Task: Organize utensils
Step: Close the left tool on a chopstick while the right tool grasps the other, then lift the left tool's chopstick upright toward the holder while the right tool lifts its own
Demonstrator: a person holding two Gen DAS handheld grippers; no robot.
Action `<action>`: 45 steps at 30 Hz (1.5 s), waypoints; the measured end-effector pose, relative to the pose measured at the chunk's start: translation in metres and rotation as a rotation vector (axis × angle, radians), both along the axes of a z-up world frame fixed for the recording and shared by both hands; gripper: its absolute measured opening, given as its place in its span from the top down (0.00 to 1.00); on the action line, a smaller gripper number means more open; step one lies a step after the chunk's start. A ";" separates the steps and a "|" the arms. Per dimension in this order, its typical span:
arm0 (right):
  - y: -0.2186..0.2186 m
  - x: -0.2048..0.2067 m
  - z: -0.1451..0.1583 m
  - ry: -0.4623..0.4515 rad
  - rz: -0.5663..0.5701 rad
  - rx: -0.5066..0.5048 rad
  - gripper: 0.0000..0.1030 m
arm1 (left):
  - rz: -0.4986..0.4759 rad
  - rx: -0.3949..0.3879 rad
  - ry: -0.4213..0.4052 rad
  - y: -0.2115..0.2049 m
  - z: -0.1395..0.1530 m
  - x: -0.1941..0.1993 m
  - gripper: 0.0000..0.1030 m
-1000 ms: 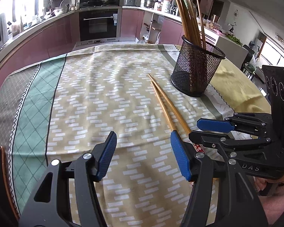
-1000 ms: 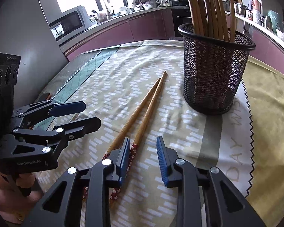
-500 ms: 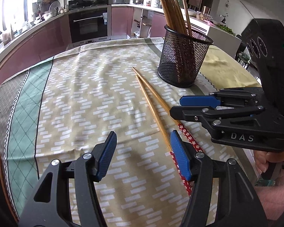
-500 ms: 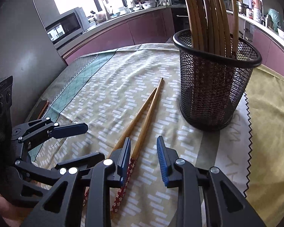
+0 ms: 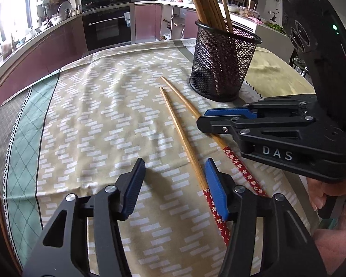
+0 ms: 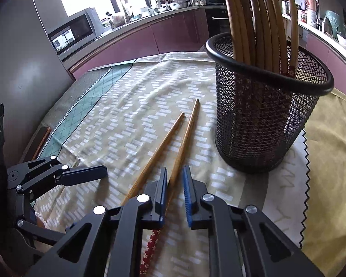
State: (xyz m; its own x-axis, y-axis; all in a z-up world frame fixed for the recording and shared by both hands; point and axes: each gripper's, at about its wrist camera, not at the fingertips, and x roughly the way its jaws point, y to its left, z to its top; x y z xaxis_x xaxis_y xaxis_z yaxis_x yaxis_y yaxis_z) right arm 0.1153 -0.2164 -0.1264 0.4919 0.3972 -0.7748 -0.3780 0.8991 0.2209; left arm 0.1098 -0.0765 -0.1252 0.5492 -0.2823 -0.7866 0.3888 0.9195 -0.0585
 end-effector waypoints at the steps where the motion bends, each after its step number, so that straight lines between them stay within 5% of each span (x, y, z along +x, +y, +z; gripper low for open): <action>1: -0.002 -0.002 0.000 0.003 -0.002 0.005 0.92 | 0.006 0.003 -0.001 0.001 0.000 0.000 0.53; 7: -0.015 -0.015 -0.001 0.016 -0.011 0.030 0.94 | 0.050 -0.001 0.007 0.007 0.000 0.005 0.71; 30: -0.010 -0.012 0.000 -0.044 -0.007 -0.074 0.86 | 0.063 0.043 0.007 -0.006 0.002 0.028 0.72; 39: -0.013 -0.006 -0.001 -0.039 -0.010 -0.049 0.89 | 0.067 0.036 0.017 -0.007 0.004 0.037 0.90; 45: -0.023 -0.005 -0.002 -0.012 -0.028 0.012 0.94 | 0.085 0.010 0.027 -0.007 0.005 0.037 0.92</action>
